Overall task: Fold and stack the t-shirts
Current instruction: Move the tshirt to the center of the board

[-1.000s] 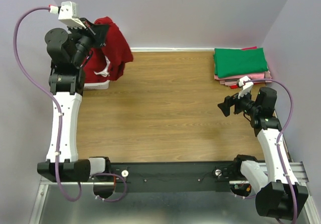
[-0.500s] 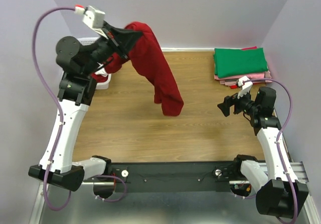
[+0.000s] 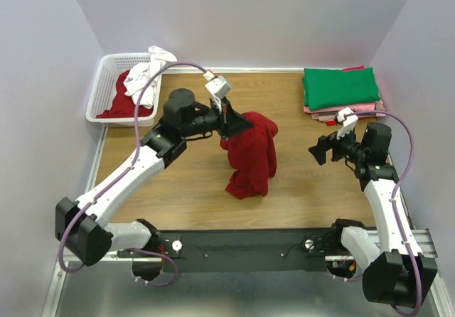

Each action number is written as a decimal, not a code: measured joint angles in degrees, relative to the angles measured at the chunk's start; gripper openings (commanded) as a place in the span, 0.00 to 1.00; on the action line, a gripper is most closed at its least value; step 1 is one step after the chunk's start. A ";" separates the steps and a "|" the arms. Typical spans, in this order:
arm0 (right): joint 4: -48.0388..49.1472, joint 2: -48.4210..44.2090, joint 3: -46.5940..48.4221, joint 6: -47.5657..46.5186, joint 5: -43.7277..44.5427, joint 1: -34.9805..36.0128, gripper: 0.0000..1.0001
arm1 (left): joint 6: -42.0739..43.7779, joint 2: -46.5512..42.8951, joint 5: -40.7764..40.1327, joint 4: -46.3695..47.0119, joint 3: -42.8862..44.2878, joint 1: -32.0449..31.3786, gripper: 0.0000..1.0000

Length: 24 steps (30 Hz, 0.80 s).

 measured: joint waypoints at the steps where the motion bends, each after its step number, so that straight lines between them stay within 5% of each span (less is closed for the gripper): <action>1: -0.02 0.04 0.00 0.00 0.00 0.00 1.00 | 0.26 0.70 -0.11 0.17 -1.07 -0.70 0.26; 3: 0.00 0.13 0.00 0.00 0.00 0.00 1.00 | 1.03 3.67 -1.27 0.55 -3.04 -2.21 0.42; 6: -0.02 0.37 0.00 0.00 0.00 0.00 1.00 | 2.43 8.74 -4.76 -0.33 -3.69 -5.16 0.52; 9: -0.04 0.61 0.00 -0.02 -0.13 -0.02 1.00 | 4.83 13.07 -12.94 -2.78 -3.72 -9.55 0.73; 13: -0.46 0.90 0.00 -0.68 -2.16 -0.02 1.00 | 8.63 12.85 -26.18 -7.39 -3.39 -12.90 0.88; 18: -3.54 1.55 0.00 -4.11 -10.12 -0.02 1.00 | 10.40 5.38 -37.75 -9.62 -3.91 -12.87 0.96; 24: -10.69 6.38 2.80 -9.22 -19.15 2.19 0.99 | 4.46 -13.25 -44.35 -6.56 -14.86 -11.78 0.98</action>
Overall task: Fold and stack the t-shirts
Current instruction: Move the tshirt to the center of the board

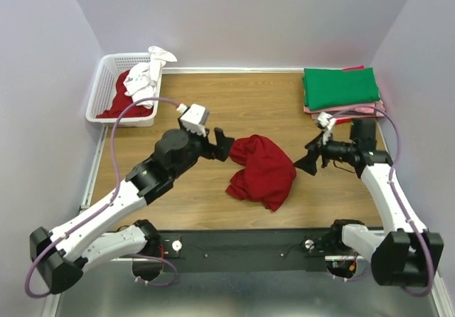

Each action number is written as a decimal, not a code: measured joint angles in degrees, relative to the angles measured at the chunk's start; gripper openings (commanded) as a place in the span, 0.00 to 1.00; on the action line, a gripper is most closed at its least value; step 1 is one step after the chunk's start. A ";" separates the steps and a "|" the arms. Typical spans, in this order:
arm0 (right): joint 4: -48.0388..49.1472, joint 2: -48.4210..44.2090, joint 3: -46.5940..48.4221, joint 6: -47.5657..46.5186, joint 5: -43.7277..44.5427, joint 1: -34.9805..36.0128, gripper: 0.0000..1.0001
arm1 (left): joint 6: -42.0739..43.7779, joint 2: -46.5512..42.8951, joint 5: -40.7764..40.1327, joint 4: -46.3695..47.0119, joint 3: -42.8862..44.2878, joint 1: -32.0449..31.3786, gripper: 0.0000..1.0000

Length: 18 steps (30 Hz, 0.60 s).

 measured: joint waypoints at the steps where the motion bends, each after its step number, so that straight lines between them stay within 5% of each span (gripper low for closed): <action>1: -1.62 1.57 1.75 -1.01 0.33 2.62 0.98 | -2.19 -2.82 -0.17 0.20 -2.75 0.35 0.98; 12: -9.14 26.08 28.59 -2.25 26.73 37.66 0.85 | -26.01 -17.00 3.98 4.61 -31.47 2.60 0.91; 18: -9.38 39.87 36.72 2.10 38.01 41.99 0.77 | -31.63 -14.34 7.65 8.50 -32.85 3.21 0.88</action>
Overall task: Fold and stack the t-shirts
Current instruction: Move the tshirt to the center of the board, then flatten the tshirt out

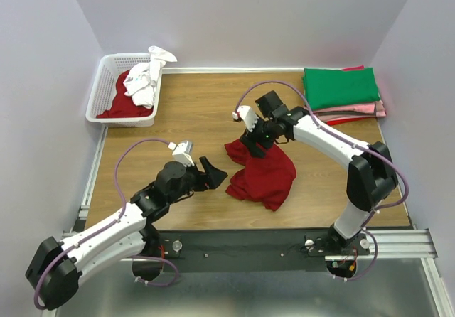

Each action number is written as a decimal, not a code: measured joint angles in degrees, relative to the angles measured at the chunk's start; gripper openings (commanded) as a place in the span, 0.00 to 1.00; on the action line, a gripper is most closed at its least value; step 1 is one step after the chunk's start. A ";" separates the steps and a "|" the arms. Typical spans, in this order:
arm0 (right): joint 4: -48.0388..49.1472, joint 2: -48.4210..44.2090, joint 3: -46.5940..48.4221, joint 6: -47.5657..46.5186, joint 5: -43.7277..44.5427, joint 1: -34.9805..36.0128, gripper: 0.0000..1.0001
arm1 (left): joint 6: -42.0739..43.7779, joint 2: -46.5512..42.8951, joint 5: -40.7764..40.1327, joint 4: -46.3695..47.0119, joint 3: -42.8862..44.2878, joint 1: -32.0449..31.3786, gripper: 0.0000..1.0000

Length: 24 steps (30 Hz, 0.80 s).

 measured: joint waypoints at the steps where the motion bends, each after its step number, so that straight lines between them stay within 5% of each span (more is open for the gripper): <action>1: -0.28 0.74 0.02 0.59 1.57 0.20 0.75 | -0.20 0.79 1.01 0.98 -0.04 0.02 0.87; 8: -0.98 0.66 -1.55 2.36 5.66 0.76 0.50 | 0.04 8.92 7.06 7.52 -0.44 0.11 0.79; 15: -1.42 0.42 -2.80 3.54 5.55 0.85 0.01 | 2.69 21.68 12.09 8.66 1.97 0.11 0.70; 19: -1.79 -1.42 -2.80 4.00 5.46 -0.59 0.00 | 4.26 25.16 12.59 8.44 3.85 -0.33 0.70; 24: -1.64 -9.55 -4.31 4.35 4.66 -12.00 0.01 | 5.75 25.38 12.57 7.80 4.76 -0.96 0.70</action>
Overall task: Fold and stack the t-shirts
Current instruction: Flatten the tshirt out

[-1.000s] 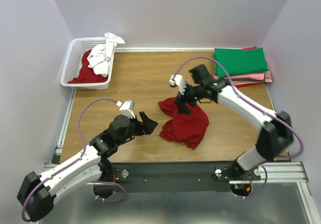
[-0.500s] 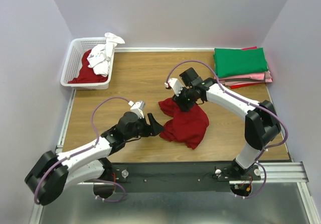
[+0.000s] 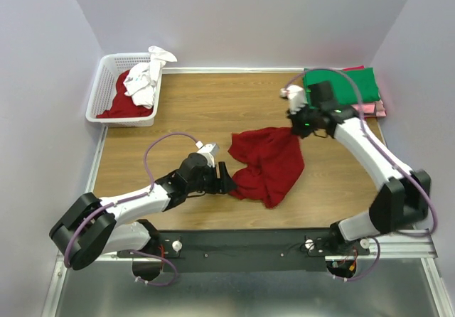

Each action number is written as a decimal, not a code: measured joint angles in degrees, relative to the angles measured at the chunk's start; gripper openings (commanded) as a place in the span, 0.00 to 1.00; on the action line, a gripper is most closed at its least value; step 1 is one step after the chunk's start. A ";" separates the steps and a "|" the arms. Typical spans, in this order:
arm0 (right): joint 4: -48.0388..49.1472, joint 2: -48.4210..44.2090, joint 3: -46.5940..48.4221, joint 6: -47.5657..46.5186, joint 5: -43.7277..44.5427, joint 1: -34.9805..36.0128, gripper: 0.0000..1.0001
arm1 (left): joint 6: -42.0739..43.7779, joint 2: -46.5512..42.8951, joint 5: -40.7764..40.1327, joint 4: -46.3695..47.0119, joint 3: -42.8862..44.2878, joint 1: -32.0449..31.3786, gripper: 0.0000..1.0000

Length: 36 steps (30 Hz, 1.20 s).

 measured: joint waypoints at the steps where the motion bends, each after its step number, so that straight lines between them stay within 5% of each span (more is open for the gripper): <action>1: 0.42 -2.49 -1.16 -0.02 0.04 -3.15 0.01 | 0.28 0.00 -0.02 -0.11 0.07 -0.02 0.70; 5: 1.36 -11.50 -8.17 -0.55 2.34 -12.76 0.08 | 1.62 0.02 0.00 -0.59 0.24 -0.17 0.70; 9: 1.66 -13.70 -15.69 -0.83 4.92 -17.03 0.48 | 3.74 1.16 -0.02 -1.11 2.34 -0.22 0.70; 13: 1.55 -13.90 -20.87 -1.31 8.57 -20.06 0.74 | 5.70 3.67 -0.17 -2.16 5.55 -0.22 0.69; 17: 1.60 -16.59 -21.05 -1.99 9.09 -20.46 0.85 | 8.11 7.43 -0.22 -2.91 9.29 -0.22 0.69; 22: 0.94 -20.74 -17.33 -5.25 -2.64 -20.50 0.85 | 10.78 12.83 -0.68 -3.87 13.55 -0.22 0.66; 27: 0.85 -12.79 -11.54 -6.21 -14.43 -19.04 0.81 | 13.40 19.12 -0.94 -5.09 19.32 -0.22 0.62; 36: 0.96 9.01 0.44 -4.79 -13.07 -9.99 0.69 | 16.35 26.34 -1.75 -8.04 24.65 -0.59 0.53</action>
